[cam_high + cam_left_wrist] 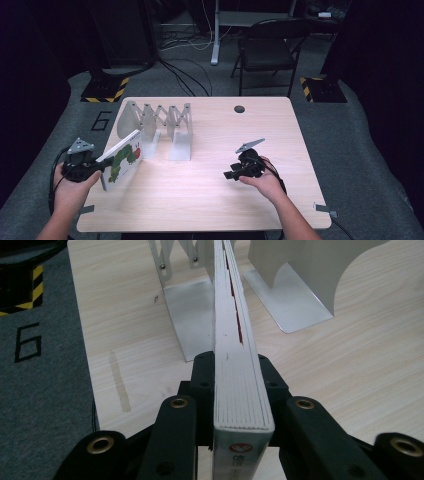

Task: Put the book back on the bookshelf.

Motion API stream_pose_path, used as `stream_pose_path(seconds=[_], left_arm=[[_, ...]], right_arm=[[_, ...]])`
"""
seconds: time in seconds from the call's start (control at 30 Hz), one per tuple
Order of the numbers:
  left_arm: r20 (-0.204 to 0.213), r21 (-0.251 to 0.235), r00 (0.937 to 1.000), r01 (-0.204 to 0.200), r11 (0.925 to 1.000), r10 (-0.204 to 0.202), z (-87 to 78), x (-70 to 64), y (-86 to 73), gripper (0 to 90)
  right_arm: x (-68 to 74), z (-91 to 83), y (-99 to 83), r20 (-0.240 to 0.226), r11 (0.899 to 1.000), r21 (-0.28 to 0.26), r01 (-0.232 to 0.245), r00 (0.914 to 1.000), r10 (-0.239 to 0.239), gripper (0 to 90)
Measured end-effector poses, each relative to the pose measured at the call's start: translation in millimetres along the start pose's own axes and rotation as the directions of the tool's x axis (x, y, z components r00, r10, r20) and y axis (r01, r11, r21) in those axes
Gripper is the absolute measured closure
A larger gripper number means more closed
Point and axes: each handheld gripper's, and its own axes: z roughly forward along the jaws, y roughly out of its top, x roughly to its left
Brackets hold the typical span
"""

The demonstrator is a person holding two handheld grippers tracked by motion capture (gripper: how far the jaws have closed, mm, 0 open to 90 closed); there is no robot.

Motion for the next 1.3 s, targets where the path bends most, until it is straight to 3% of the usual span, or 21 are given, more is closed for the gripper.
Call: stream_pose_path(seconds=[0.37, 0.67, 1.3], left_arm=[[-0.016, -0.029, 0.9998, 0.014, 0.9995, -0.015, 14.8, -0.7, 12.5, 75.2], [-0.027, -0.016, 0.9996, 0.009, 0.9998, -0.009, 30.4, -3.6, 24.1, 75.2], [-0.071, -0.019, 0.9971, 0.026, 0.9995, -0.028, 50.6, -2.4, 31.1, 75.2]], right_arm=[[-1.5, -0.8, -0.2, 0.0, 1.0, -0.003, -0.002, 1.0, 0.002, 50.0], [-2.2, -2.4, -0.3, -0.002, 1.0, -0.007, 0.002, 1.0, -0.002, 50.0], [-1.7, -3.0, -0.4, -0.008, 1.0, -0.007, -0.008, 0.9999, 0.008, 50.0]])
